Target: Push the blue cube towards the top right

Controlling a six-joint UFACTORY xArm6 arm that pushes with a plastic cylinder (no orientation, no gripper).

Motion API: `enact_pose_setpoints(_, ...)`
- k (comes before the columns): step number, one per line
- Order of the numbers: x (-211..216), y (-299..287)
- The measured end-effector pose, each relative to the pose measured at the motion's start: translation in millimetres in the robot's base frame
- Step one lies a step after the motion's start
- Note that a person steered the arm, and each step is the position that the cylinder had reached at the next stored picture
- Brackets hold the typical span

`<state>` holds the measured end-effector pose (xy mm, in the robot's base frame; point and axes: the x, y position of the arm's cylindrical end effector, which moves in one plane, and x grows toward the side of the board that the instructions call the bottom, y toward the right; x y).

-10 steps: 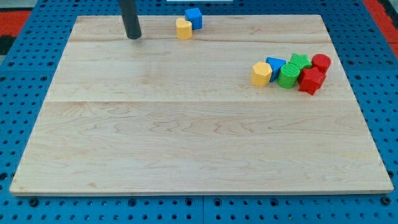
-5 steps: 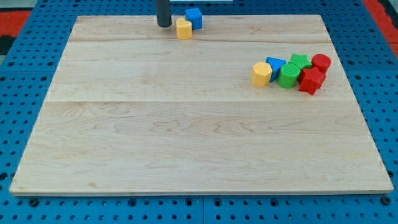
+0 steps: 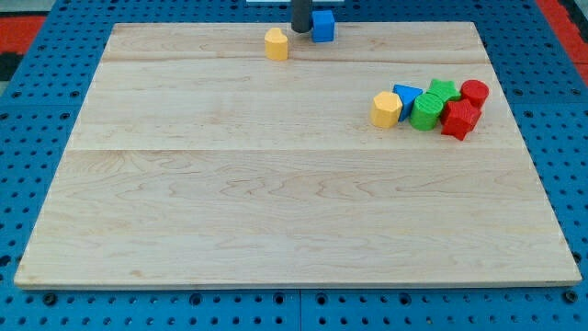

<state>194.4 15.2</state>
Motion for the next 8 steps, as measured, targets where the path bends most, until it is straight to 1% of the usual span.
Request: enact_pose_setpoints(8,-3,101)
